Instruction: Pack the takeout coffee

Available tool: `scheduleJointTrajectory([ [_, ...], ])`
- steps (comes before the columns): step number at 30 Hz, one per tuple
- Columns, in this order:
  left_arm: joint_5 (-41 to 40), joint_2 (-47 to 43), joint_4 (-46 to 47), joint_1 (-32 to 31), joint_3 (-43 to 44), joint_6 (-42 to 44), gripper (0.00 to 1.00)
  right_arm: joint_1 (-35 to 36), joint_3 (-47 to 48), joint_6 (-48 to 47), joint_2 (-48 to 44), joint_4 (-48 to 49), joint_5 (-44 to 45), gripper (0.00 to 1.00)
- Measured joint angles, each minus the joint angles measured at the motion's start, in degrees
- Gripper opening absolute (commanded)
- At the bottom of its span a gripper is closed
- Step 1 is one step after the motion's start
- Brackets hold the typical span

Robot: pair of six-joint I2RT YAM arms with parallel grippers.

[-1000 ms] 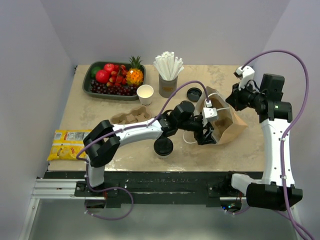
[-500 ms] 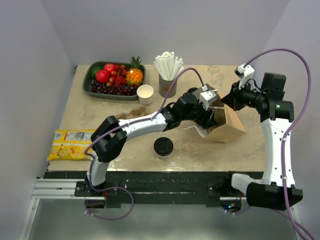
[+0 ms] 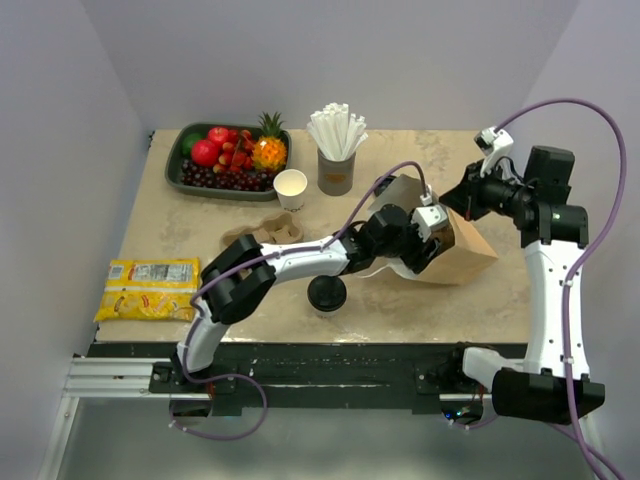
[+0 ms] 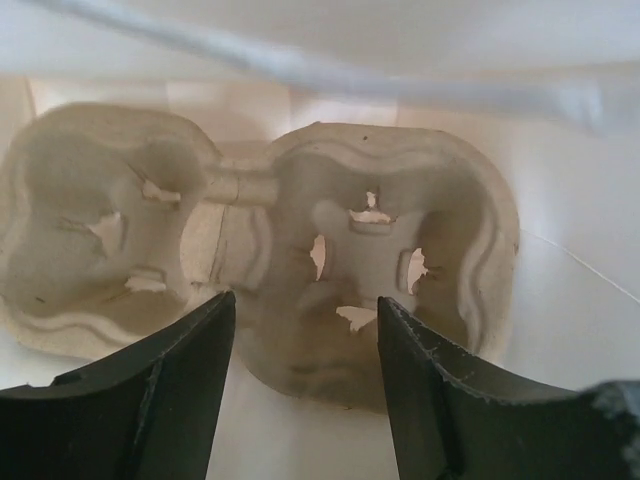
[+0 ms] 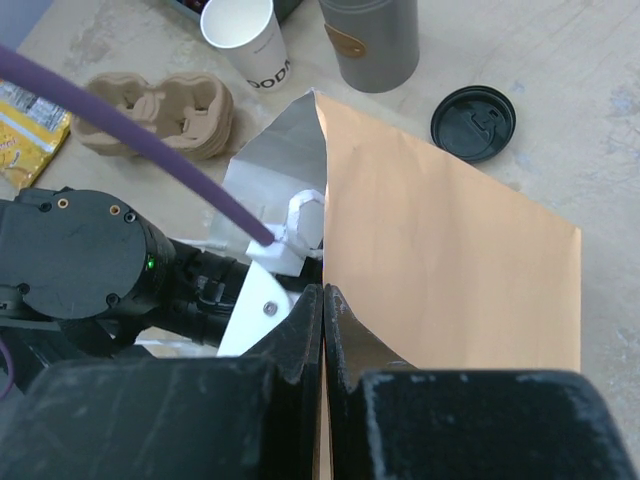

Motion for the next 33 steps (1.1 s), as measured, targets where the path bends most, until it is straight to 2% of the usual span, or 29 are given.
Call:
scheduleJointTrajectory([
  [3, 1.84, -0.33, 1.79, 0.13, -1.09, 4.90, 0.70, -0.09, 0.02, -0.31, 0.11, 0.02, -0.52, 0.00],
  [7, 4.70, -5.95, 4.79, 0.22, -10.67, 13.22, 0.82, -0.11, 0.02, -2.03, 1.22, -0.42, -3.58, 0.00],
  [9, 5.81, -9.22, 6.16, 0.11, -14.49, 16.61, 0.84, -0.09, 0.24, -4.48, 2.47, -2.34, -5.68, 0.00],
  [15, 7.43, -12.26, 6.38, -0.07, -11.89, 20.76, 0.84, -0.09, 3.06, -14.49, 6.75, -8.85, -8.81, 0.00],
  [22, 6.86, -15.43, 6.73, -0.17, -13.05, 20.57, 0.80, -0.11, 4.96, -25.29, 4.66, -17.05, -7.96, 0.00],
  [29, 3.65, -15.13, 7.34, -0.39, -13.42, 19.63, 0.77, 1.68, 5.49, -26.43, 1.60, -19.54, -7.74, 0.00],
  [33, 2.51, -12.85, 7.78, -0.46, -13.42, 18.53, 0.76, 6.75, 5.49, -24.20, 0.52, -18.56, -6.23, 0.00],
])
